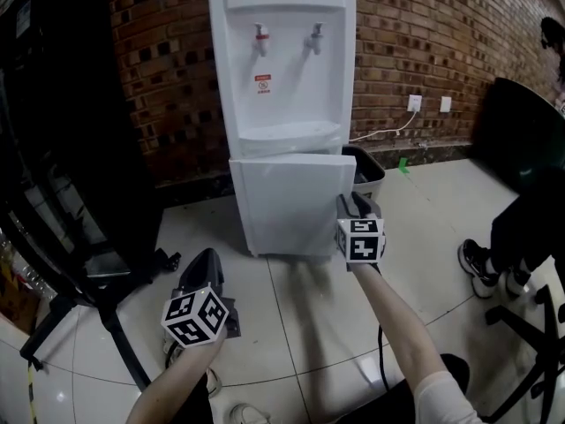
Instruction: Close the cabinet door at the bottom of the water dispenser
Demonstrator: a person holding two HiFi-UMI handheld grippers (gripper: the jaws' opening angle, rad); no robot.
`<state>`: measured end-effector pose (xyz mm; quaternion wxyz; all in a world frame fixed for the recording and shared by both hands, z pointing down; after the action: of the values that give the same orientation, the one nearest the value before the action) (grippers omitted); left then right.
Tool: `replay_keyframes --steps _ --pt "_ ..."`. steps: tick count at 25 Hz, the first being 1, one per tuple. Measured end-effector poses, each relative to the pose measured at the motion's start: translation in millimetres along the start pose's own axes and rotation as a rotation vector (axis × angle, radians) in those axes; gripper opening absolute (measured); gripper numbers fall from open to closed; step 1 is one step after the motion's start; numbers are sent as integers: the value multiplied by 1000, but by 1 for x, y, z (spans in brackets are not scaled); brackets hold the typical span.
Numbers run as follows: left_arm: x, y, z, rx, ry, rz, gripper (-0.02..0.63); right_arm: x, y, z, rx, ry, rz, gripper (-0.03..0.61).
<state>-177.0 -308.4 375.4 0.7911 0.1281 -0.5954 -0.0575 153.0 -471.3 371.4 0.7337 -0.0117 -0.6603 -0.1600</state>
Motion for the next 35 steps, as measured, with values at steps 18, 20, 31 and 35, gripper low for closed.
replay_keyframes --steps 18,20,31,35 --pt "10 13 50 -91 13 -17 14 16 -44 -17 54 -23 -27 61" --pt "11 12 51 -89 22 -17 14 17 -47 -19 59 -27 -24 46" --pt "19 5 62 -139 41 -16 14 21 -60 -16 55 -58 -13 10" --pt "19 4 61 -140 32 -8 14 23 -67 -13 55 -68 -16 0"
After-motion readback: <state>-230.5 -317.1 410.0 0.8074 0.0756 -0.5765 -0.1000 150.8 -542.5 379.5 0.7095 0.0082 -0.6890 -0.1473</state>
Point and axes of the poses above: the fingertips, and each gripper's own axes: y backward along the fingers, z to its left, x out of its underside, the point moved 6 cm from there along y, backward along the fingers, and after that the axes turned 14 degrees about -z, right-handed, at the moved point
